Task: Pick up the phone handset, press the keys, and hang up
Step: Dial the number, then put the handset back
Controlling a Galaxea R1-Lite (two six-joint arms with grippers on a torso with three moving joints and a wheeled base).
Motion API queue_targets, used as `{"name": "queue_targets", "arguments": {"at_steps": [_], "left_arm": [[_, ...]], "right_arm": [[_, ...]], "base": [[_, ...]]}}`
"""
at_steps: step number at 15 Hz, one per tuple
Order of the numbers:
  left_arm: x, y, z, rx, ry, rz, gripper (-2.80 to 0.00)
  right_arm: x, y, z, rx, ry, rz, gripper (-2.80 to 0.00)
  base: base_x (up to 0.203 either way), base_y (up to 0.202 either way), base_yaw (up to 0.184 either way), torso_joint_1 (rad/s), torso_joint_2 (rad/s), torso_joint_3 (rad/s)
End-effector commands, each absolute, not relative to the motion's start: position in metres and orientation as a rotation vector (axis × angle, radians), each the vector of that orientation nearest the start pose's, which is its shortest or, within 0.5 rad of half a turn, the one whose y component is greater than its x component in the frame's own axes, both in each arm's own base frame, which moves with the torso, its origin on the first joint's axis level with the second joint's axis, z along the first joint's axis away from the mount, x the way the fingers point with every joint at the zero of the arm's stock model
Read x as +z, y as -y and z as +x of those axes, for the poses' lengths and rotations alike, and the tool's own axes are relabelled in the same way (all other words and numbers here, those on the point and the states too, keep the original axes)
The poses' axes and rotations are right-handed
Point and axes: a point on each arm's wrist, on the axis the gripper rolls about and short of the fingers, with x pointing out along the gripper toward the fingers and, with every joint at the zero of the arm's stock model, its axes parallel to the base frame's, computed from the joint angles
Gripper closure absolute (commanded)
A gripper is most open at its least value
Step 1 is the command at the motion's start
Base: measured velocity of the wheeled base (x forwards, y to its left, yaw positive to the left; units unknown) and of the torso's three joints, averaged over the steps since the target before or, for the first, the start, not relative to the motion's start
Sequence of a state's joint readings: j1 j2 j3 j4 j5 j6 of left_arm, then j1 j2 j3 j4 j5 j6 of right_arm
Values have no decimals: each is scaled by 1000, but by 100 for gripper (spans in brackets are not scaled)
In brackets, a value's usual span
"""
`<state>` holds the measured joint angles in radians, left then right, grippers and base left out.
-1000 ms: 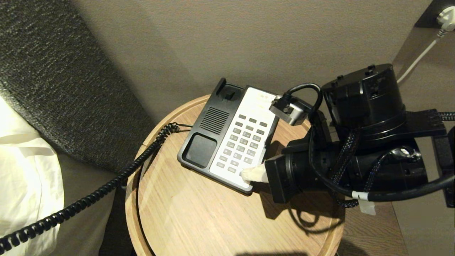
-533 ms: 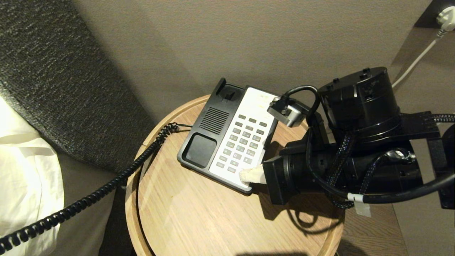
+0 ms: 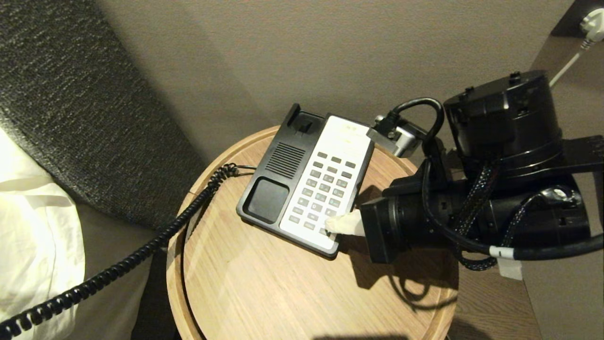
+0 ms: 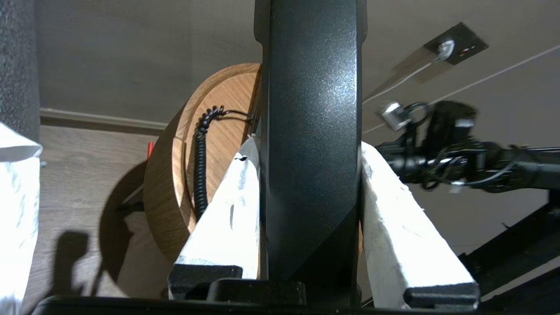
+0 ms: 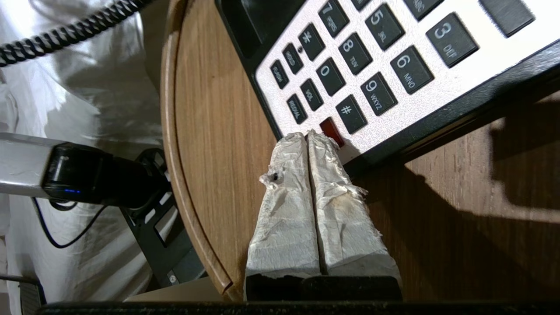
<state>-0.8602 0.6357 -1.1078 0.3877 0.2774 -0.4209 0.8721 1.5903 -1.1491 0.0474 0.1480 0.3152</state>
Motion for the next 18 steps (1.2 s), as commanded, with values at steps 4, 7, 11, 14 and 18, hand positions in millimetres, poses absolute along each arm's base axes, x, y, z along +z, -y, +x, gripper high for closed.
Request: {"name": "queue_targets", "arguments": {"at_steps": [4,7,11,14,18], "left_arm": [[327,-6,3,-578,-106,-406,0],[322,22,26,-597,-163,-194,0],[317,78,75,-575,-222,-27,0],[309,128,113,-471,-251,39,0],[294,181,140,-371,-264,105,0]], "right_arm": [[262,-207,172,894,-567,126,0],[280,-192,166,780,-472,140,0],[301,-156,162,615,-376,166,0],[314,-135,156,501,-301,191,0],[319,-104,146,407,-278,215,0]], "base": [[0,0,0,0,0,0],[0,0,0,0,0,0],[0,0,0,0,0,0],[0,0,0,0,0,0],[0,0,0,0,0,0]]}}
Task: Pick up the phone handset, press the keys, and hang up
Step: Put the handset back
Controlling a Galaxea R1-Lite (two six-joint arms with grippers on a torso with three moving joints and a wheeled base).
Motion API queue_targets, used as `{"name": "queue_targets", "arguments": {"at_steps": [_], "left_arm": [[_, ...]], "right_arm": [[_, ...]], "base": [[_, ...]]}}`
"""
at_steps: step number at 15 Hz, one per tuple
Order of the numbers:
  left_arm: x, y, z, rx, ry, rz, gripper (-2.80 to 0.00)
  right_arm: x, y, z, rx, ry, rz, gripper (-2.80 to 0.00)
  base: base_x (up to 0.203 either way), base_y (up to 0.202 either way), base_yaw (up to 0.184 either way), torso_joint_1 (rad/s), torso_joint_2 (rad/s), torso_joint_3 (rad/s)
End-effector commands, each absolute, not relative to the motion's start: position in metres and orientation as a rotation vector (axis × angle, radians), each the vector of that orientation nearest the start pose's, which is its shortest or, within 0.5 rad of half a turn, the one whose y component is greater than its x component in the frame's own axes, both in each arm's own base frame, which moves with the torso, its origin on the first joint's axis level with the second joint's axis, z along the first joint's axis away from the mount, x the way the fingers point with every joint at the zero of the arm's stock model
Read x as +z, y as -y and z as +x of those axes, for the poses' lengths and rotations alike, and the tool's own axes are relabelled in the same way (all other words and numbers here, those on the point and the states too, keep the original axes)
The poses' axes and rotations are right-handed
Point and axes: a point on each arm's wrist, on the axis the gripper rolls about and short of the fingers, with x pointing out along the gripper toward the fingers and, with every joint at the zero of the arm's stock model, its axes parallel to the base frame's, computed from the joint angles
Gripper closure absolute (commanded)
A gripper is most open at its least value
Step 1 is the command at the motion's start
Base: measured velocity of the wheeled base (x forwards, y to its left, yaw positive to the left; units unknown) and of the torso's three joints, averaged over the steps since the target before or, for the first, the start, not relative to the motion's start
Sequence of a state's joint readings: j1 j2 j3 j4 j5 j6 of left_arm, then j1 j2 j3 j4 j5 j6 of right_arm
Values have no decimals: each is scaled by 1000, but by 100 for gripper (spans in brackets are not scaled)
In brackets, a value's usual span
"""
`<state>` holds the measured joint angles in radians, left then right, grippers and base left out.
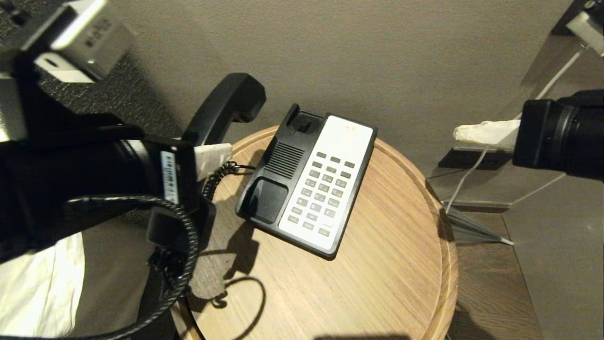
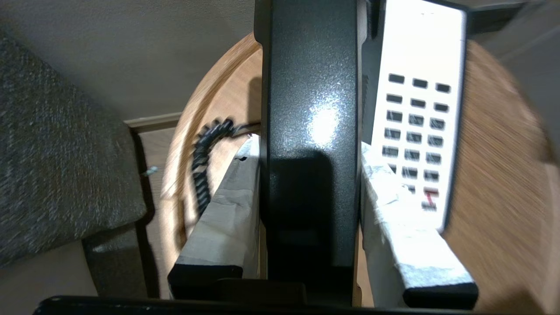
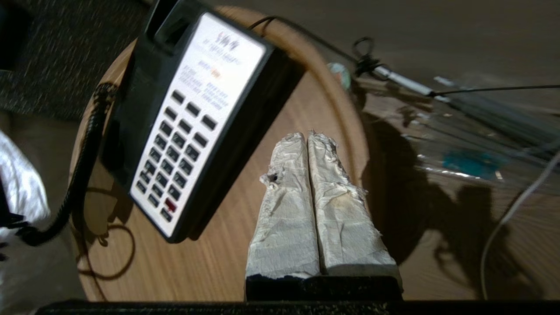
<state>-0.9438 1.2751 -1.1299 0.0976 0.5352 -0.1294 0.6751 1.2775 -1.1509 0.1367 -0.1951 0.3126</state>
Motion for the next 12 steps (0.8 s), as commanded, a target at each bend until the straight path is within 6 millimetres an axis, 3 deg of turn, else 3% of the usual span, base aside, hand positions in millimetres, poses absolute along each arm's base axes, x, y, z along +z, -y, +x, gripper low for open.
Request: {"name": "queue_targets", "arguments": {"at_steps": [1,7,12], "left_arm": [[292,188,144,-355,-267,114,0],[281,213,160,-348,-279,137,0],[279,211,161,-376,-288,153,0]], "right_arm": [[318,-100,143,400,-276,215,0],[311,-88,126,404,-276,216,0],[312,-85,122,410,-278,217,0]], "base": [[0,0,0,0,0,0],[0,0,0,0,0,0],[0,0,0,0,0,0]]}}
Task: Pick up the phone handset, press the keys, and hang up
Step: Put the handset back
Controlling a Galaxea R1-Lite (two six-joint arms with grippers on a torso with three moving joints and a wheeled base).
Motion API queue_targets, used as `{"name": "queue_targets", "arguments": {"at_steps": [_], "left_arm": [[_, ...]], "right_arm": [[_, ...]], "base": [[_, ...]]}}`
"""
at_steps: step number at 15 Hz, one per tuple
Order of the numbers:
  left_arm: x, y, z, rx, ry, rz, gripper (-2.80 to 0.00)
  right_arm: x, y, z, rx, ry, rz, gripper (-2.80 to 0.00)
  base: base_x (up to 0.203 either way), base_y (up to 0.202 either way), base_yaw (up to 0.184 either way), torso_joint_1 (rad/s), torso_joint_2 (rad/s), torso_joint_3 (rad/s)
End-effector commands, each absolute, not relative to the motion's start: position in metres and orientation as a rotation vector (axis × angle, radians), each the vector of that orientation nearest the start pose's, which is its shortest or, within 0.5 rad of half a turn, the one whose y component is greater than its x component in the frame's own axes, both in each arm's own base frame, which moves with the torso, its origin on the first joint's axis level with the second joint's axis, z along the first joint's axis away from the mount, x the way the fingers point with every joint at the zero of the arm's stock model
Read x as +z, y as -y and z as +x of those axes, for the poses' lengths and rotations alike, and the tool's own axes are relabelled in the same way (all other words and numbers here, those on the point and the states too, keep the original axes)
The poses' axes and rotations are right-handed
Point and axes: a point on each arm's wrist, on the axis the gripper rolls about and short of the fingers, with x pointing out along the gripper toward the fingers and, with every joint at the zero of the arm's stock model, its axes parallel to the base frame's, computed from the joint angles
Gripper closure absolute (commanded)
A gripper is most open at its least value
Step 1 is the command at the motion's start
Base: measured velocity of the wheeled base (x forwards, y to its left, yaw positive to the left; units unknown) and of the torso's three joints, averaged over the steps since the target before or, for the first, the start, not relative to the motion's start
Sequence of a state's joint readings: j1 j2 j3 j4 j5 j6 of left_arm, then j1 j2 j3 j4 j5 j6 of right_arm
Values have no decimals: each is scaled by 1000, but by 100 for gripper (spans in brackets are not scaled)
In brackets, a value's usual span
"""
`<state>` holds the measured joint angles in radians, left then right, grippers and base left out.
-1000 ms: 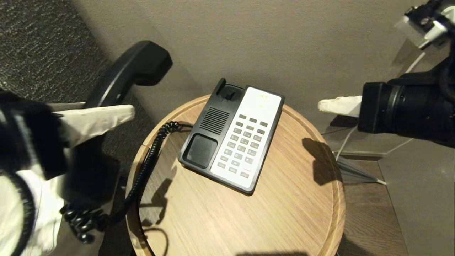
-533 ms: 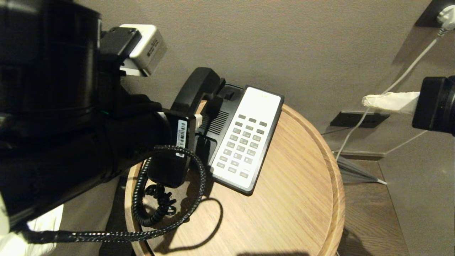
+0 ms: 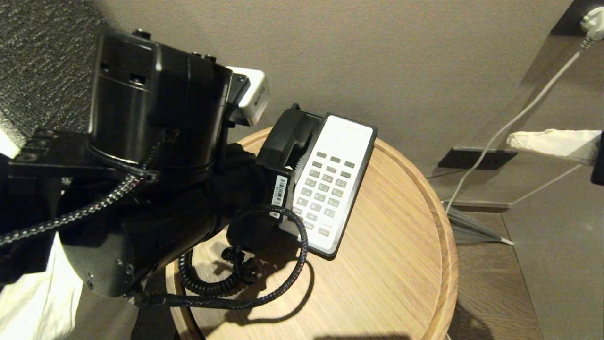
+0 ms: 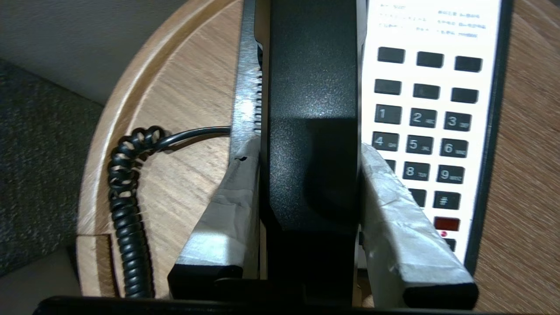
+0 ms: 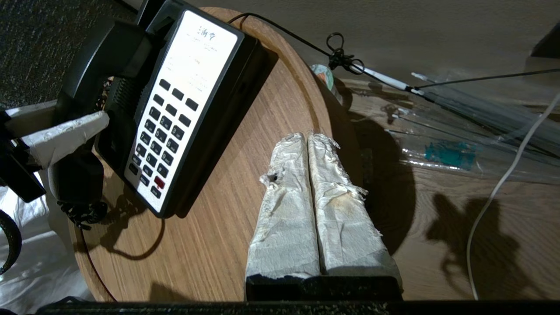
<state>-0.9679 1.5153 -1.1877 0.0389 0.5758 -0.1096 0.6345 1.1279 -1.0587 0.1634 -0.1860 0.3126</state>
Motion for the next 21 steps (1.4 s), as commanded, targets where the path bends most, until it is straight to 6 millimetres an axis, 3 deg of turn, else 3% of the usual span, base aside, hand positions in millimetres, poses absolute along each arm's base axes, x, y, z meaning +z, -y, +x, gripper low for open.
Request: {"name": "queue_targets", "arguments": {"at_steps": [1,8,21], "left_arm": [[279,211,161,-393,-288,162,0],[287,199,181,-425,-252,173,0],[272,208,194,-444,-283,191,0]], "right_arm": [[312,-85,122,410,-278,217,0],[307,-82,118,410,-285,215,0],[302,-81,117,409,-296,210,0]], "base": [[0,0,0,0,0,0],[0,0,0,0,0,0],[0,0,0,0,0,0]]}}
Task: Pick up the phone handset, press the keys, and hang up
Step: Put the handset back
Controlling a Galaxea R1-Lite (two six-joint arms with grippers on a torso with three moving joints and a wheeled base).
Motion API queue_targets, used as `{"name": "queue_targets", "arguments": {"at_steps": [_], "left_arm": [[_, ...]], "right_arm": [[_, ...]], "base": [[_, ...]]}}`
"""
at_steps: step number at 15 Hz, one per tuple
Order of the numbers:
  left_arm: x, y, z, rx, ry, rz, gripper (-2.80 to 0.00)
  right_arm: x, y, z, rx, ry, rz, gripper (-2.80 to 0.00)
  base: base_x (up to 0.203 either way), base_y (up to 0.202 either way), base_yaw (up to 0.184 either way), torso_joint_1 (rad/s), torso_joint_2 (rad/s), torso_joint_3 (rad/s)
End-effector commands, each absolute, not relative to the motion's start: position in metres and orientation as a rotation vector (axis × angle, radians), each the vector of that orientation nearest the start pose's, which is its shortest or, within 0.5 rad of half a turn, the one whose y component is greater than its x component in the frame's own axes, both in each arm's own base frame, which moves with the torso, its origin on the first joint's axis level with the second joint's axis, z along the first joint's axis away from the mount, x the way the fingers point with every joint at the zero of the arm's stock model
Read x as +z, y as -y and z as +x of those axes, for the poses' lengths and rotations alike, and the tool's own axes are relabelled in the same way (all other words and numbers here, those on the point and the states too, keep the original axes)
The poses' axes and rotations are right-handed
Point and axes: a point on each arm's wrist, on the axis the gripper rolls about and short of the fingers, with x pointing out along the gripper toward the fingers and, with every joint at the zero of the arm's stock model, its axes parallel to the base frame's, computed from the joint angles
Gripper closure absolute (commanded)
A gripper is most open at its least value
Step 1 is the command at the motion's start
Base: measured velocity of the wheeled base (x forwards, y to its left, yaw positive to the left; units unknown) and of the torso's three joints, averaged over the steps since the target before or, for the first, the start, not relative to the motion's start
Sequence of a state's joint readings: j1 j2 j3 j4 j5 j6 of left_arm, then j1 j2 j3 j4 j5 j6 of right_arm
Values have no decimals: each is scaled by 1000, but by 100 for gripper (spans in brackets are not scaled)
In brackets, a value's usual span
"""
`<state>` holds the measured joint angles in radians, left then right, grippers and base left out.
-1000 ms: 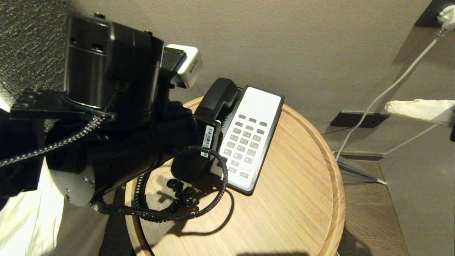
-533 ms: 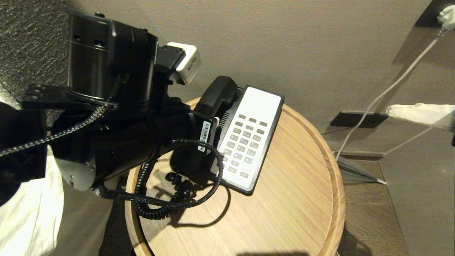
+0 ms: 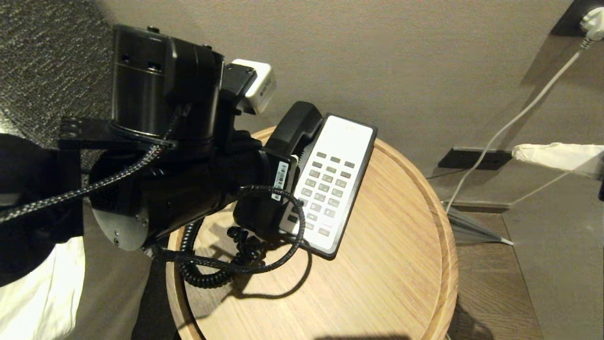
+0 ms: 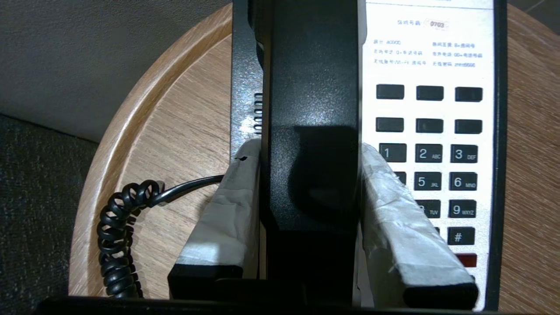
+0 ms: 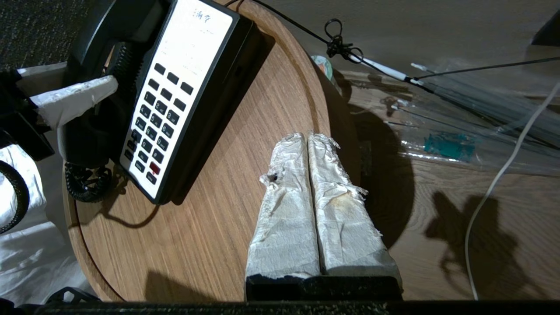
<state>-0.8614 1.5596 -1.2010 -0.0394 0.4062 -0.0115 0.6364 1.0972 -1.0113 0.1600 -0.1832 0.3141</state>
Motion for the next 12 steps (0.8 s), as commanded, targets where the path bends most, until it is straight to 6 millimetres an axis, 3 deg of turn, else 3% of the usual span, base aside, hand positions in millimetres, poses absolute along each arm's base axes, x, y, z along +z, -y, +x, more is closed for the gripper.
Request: {"name": "queue_targets", "arguments": {"at_steps": [1,12], "left_arm": [[271,208,196,-449,-286,199,0],[265,212,203,-447,-299,228,0]], "right_arm": [[302,-81,117,412,-296,210,0],[298,-79,114,409,-303,210,0]], "base": [[0,0,0,0,0,0],[0,0,0,0,0,0]]}}
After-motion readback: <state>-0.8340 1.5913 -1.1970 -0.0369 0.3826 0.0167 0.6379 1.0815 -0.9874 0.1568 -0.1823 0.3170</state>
